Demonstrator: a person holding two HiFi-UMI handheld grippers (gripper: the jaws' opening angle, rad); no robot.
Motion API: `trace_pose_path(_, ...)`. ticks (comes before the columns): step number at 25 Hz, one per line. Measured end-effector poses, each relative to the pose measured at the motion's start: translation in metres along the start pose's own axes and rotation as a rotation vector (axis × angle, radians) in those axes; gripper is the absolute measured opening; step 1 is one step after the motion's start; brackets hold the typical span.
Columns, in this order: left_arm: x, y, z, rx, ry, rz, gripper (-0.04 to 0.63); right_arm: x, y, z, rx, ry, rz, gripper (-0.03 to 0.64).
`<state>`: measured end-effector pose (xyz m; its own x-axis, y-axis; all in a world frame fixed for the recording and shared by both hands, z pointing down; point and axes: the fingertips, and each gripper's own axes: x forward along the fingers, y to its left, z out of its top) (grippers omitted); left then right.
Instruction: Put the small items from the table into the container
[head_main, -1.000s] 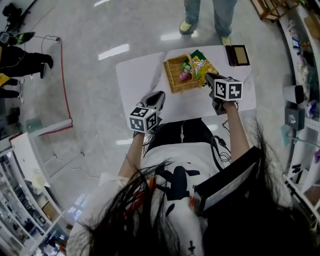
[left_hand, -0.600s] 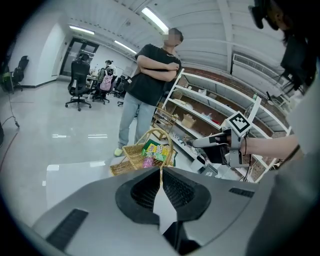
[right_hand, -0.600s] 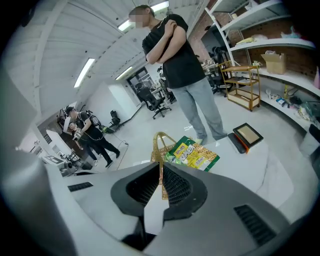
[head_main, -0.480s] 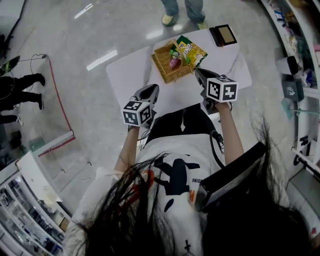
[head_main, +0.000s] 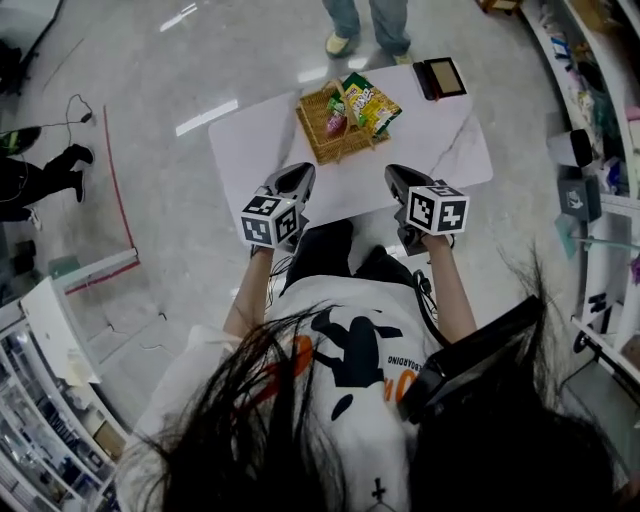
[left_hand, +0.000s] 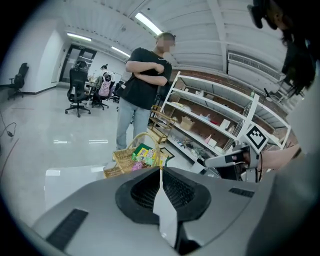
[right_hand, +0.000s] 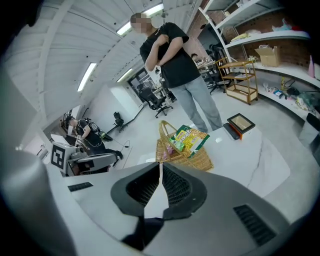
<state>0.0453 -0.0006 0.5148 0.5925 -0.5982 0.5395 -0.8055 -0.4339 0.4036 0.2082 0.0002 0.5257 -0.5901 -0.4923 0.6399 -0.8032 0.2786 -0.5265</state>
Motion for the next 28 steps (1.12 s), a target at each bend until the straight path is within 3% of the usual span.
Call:
trace_pose_path(10, -0.016, -0.077, -0.02, -0.079, -0.122, 0.092, 0.011, -0.064, -0.019, -0.049, -0.059, 0.035, 0.073, 0.026)
trace_pose_path(28, -0.064, -0.162, -0.078, -0.036, -0.164, 0.14, 0.011, -0.128, -0.001, -0.108, -0.186, 0.02, 0.151, 0.025)
